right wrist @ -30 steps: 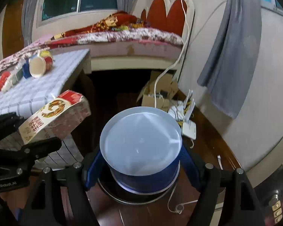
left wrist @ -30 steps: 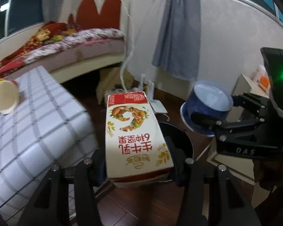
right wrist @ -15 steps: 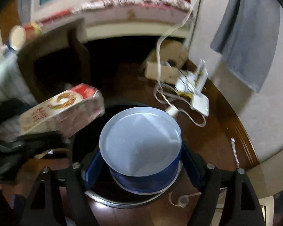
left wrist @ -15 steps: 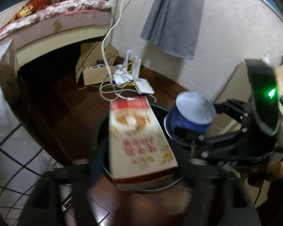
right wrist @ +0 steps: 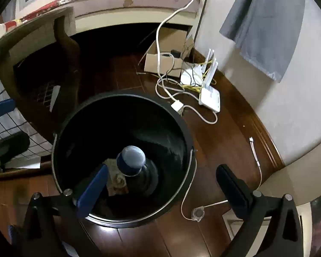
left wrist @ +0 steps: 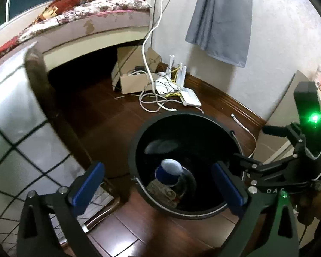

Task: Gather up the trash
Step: 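Open both tools to drop the cup and carton into the bin, then grasp the red-white paper cup with the right tool while the left tool grasps the white tissue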

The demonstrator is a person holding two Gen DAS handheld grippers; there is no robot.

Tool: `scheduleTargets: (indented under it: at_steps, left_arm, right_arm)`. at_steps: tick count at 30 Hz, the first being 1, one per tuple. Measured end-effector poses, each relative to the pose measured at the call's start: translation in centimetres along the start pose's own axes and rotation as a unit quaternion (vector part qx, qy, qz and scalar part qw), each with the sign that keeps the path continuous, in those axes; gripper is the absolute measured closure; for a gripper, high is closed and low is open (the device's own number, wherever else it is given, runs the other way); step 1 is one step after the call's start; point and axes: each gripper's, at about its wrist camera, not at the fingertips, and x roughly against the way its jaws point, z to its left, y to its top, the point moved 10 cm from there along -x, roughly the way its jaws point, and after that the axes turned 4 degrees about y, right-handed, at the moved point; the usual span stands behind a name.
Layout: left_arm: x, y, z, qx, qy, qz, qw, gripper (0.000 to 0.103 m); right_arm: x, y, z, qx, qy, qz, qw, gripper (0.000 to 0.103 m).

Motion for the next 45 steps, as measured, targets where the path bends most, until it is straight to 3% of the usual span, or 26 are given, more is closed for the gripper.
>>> scheduleTargets:
  at_steps: [19, 36, 45]
  left_arm:
    - [7.7, 1.5, 4.1, 0.024, 0.046, -0.059, 0.9969, 0.001]
    - [13.3, 1.0, 11.9, 0.064, 0.117, -0.093, 0.9867, 0.001]
    - [16.3, 0.1, 18.8, 0.101, 0.172, -0.105, 0.9743, 0.001]
  right_arm:
    - [8.4, 3.0, 4.2, 0.013, -0.024, -0.051, 0.998, 0.001]
    - [13.6, 6.5, 12.8, 0.035, 0.033, -0.117, 0.992, 0.001]
    - [13.9, 9.7, 19.0, 0.058, 0.076, -0.144, 0.985, 0.001]
